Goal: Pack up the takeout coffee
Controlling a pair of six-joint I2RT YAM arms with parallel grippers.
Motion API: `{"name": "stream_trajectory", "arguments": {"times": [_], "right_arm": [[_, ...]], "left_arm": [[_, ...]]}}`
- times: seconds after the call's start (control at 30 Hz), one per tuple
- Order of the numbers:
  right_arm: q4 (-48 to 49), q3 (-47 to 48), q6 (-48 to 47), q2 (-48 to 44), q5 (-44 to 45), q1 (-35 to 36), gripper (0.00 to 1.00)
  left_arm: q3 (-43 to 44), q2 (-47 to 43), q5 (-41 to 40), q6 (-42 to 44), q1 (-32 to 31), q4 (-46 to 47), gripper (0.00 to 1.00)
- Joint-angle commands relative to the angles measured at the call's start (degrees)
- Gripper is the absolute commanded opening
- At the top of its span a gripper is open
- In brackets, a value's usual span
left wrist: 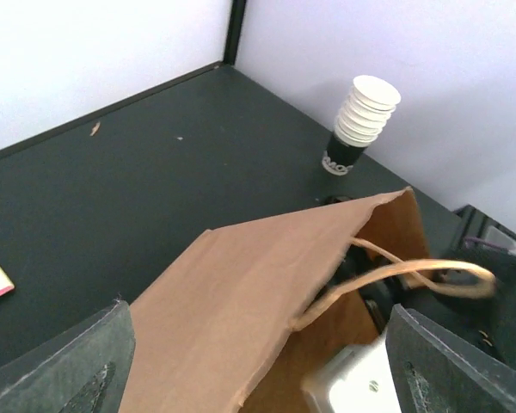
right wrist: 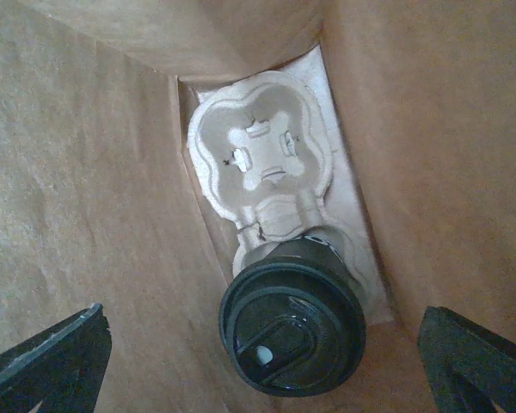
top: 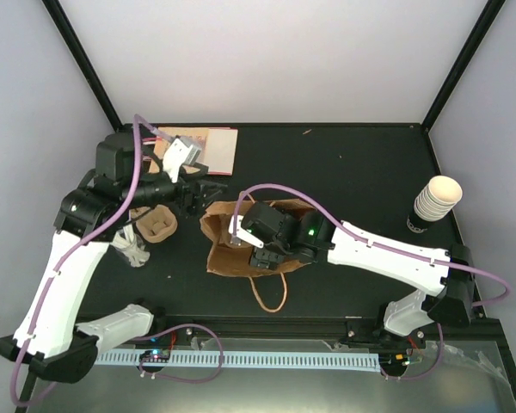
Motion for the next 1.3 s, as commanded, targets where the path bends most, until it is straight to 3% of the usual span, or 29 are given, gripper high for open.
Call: {"name": "stream_trajectory", "arguments": {"times": [0.0, 0.13, 0.4, 0.8, 1.27], "right_arm": [[1.71, 0.75, -0.17, -1.14, -2.6, -1.7, 1.0], [2.88, -0.46, -0.41, -2.37, -4.44, -2.86, 1.0], [4.3, -1.34, -0.42, -4.19, -3.99, -5.54, 1.0], [6.88, -2.13, -0.36, -6.39, -4.83, -10.31, 1.0], [8.29, 4.17, 1.06, -4.71, -5.23, -12.26, 1.0]], "left_arm": [[-1.92, -4.56, 7.79, 1.86, 0.53, -0.33, 0.79], [-6.68, -7.16, 8.27, 2.81, 0.45, 1.71, 0.75], [-10.85, -5.72, -0.25, 2.13, 0.45, 4.91, 0.62], [-11.13, -6.49, -0.65, 0.47, 0.51, 7.11, 0.62], [-10.71, -7.97, -1.73, -1.78, 0.48, 7.17, 0.63]]}}
